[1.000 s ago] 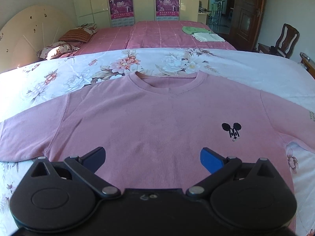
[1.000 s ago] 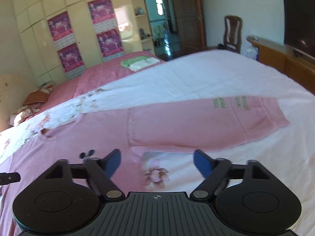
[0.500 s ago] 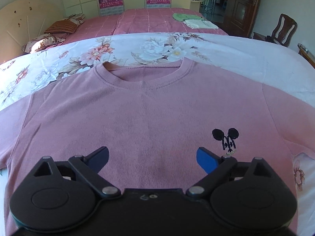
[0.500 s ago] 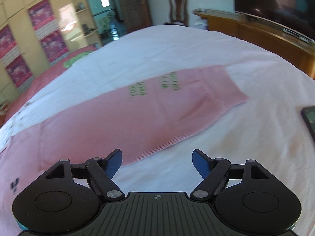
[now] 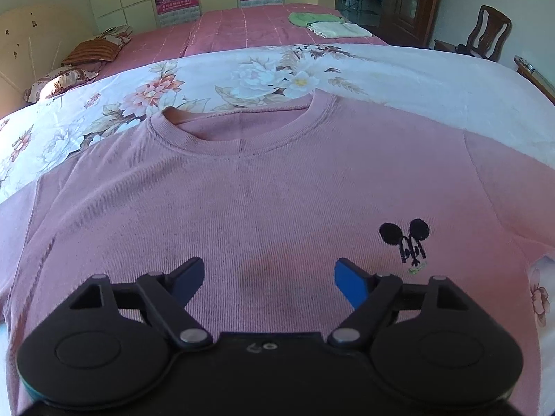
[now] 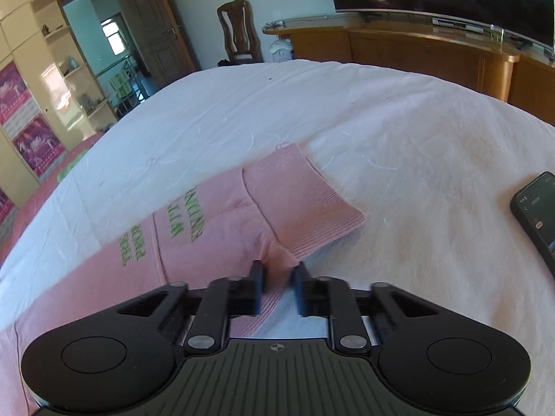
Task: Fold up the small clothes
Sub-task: 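Fold the gripped sleeve across the sweatshirt body with the right tool, then open the right tool and release the folded sleeve on the body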
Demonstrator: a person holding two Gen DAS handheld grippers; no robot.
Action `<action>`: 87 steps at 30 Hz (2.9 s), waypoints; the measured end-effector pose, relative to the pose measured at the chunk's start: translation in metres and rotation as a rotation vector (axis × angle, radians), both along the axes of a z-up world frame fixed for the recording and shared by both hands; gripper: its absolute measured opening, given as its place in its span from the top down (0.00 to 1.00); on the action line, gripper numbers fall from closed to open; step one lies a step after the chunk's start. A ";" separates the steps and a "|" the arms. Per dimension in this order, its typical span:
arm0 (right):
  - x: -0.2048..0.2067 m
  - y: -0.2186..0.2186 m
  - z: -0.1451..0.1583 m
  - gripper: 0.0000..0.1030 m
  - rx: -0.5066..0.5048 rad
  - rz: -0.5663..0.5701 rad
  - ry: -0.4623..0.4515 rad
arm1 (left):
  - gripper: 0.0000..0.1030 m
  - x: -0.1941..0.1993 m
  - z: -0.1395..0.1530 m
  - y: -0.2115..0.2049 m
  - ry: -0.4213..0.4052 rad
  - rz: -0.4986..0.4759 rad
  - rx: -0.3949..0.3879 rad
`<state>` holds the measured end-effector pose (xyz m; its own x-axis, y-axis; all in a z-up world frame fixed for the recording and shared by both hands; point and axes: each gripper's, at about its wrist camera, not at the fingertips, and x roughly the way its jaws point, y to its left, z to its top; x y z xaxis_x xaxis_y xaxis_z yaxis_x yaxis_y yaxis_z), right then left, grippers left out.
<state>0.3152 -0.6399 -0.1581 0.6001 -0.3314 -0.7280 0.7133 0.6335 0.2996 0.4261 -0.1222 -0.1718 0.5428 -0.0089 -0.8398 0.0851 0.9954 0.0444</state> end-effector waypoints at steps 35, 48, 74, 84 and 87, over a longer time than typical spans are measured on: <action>0.074 0.385 0.021 0.24 -0.133 1.136 -0.172 | 0.21 -0.005 0.020 0.082 -0.021 -0.045 -0.270; 0.027 0.262 0.004 0.24 -0.227 0.746 0.002 | 0.58 0.017 -0.023 0.004 -0.057 -0.196 -0.160; 0.063 0.247 -0.020 0.93 -0.176 0.691 0.013 | 0.93 -0.013 -0.015 0.122 -0.197 0.209 -0.322; 0.019 0.241 0.017 0.88 -0.154 0.699 -0.022 | 0.32 -0.056 0.019 0.145 -0.280 0.269 -0.260; 0.033 0.247 0.028 0.86 -0.163 0.712 -0.068 | 0.32 -0.046 0.023 0.135 -0.261 0.188 -0.290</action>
<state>0.3478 -0.3924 -0.1300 0.7524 0.0544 -0.6565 0.0958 0.9769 0.1908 0.3802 0.0130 -0.1486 0.7514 -0.1048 -0.6515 -0.0758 0.9671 -0.2429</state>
